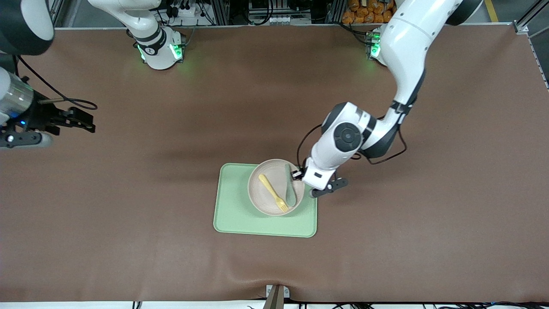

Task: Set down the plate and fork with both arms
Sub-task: 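Carry the plate with the left gripper onto the green tray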

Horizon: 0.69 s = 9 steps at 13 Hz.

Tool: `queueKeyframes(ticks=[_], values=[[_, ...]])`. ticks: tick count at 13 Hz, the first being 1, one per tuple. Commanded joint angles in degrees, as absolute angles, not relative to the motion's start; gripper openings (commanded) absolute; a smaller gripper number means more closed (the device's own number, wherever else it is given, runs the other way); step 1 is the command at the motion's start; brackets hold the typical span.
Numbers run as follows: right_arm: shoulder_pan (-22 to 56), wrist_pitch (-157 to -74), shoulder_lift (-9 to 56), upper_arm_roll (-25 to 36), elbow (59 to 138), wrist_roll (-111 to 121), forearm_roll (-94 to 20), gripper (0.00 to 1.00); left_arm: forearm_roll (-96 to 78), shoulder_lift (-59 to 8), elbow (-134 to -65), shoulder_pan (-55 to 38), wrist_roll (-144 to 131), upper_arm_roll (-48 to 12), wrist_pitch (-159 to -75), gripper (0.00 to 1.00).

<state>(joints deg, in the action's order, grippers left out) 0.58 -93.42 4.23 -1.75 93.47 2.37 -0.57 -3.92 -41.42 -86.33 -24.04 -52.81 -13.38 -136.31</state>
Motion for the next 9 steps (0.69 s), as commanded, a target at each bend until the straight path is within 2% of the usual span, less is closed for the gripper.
queueKeyframes(ticks=[1, 6, 7, 8, 9], values=[[3.3, -95.4, 7.4, -1.8, 93.0, 2.5, -2.1, 1.0, -2.6, -45.3, -83.0, -24.3, -53.3, -12.7, -139.2, 0.0], [4.6, -104.0, 15.7, -1.9, 92.9, 2.3, -8.8, 1.0, 3.9, -47.5, -83.1, -24.1, -52.3, -10.1, -142.2, 0.0], [5.8, -105.9, 17.3, -1.8, 92.9, 2.3, -9.8, 1.0, 4.5, -47.6, -83.2, -23.9, -52.4, -10.1, -142.3, 0.17], [7.5, -107.6, 18.7, -1.8, 92.9, 2.3, -10.3, 1.0, 4.5, -47.5, -83.2, -23.5, -52.9, -10.1, -142.3, 0.74], [8.9, -109.8, 20.3, -1.8, 92.9, 2.3, -10.3, 1.0, 4.7, -46.6, -83.4, -23.2, -53.0, -10.1, -142.1, 1.0]])
